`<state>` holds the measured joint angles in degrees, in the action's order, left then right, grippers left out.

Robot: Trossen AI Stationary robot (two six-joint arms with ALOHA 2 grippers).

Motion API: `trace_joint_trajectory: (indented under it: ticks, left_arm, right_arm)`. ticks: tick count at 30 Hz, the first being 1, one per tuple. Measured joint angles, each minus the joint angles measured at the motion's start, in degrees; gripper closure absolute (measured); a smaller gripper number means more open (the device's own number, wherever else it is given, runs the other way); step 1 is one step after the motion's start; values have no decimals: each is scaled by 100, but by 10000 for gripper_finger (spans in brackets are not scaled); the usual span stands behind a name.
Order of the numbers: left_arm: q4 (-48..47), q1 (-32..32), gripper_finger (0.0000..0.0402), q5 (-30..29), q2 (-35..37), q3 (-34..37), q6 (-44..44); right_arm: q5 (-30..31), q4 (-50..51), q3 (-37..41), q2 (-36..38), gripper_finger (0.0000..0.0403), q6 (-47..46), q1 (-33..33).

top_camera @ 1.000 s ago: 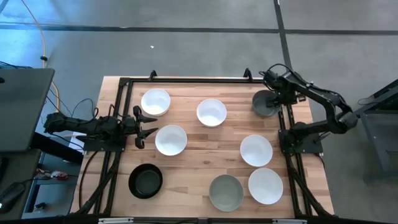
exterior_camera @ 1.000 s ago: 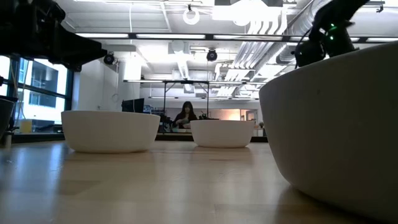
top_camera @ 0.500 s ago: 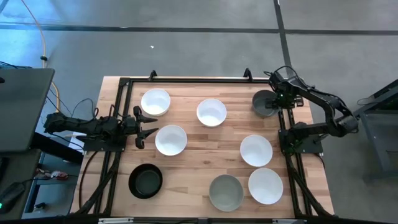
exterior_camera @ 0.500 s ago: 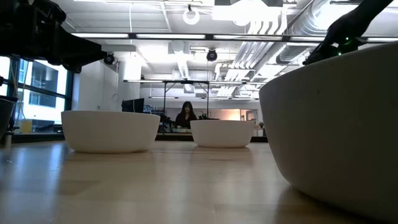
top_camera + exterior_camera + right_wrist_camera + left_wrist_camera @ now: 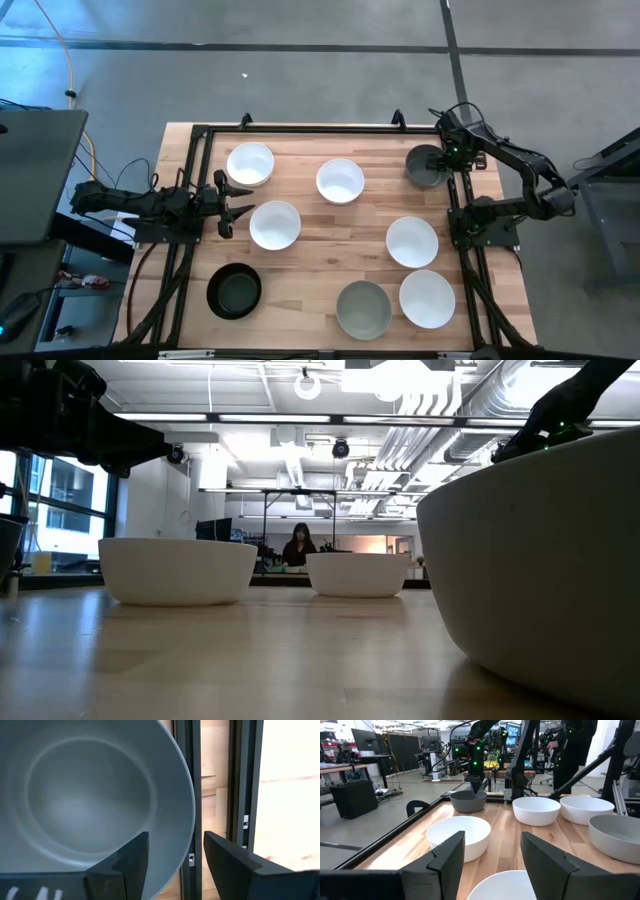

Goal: Nest bowls inside each other
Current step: Stack the gray bowl on top of the white bowl

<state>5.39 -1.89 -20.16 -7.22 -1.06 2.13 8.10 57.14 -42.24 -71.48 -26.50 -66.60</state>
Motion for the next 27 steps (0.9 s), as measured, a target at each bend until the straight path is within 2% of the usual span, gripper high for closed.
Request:
trace_joint_trajectory:
  ticks: [7,19,27]
  left_arm:
    - [0,0,220,0,0,0,-2]
    - [0,0,220,2,0,0,-46]
    - [-2,0,220,0,-2,0,-46]
  right_arm:
    - [-48,22,0,-2,227,-41,-18]
    - [-44,20,0,-2,368,-44,-18]
    - [-92,-42,0,-2,382,-48,-18]
